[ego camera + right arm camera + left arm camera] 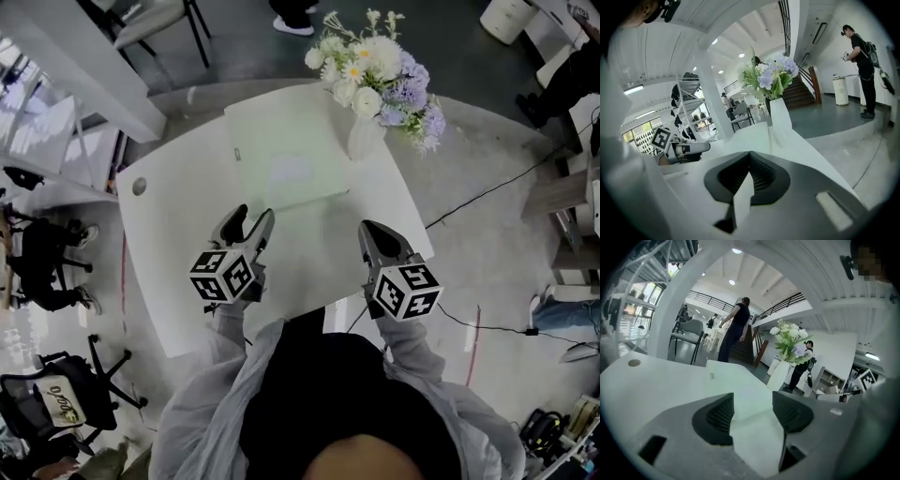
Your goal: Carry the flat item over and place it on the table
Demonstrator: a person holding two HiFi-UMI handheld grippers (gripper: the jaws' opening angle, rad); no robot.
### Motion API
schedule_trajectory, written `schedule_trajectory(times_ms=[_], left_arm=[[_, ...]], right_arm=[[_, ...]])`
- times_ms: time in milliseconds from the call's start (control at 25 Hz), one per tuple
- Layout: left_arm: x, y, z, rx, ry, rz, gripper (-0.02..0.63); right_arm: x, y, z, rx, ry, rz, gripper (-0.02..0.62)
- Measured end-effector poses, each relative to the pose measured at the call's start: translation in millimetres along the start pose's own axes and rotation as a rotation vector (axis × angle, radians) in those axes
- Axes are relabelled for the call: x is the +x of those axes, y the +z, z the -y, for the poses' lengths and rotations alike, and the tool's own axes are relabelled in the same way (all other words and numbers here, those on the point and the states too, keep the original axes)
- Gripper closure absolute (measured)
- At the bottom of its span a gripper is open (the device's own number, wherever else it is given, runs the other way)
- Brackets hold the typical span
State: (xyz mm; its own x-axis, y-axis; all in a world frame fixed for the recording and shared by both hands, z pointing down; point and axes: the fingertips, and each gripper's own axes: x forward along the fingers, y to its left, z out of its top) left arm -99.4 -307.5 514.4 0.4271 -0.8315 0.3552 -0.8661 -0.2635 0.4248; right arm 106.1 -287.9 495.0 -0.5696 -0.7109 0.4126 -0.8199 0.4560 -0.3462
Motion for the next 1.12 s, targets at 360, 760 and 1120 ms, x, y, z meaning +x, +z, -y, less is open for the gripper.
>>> schedule_trajectory(times_ms=[360,760,1120], left_arm=[[-57,-33,54,0.080,-0.089,-0.013,0.467],[-124,-65,96,0.121,-0.140,-0.004,0.595],[-168,-90,111,0.152,-0.168,-0.016,0.607]], right_arm=[[-62,-29,-20,-0.010,-0.040,0.044,0.586],[-123,-58,-42,-0.048,-0.097,0.098,0.586],[-158,-87,-70,-0.069,-0.095,0.101,0.587]])
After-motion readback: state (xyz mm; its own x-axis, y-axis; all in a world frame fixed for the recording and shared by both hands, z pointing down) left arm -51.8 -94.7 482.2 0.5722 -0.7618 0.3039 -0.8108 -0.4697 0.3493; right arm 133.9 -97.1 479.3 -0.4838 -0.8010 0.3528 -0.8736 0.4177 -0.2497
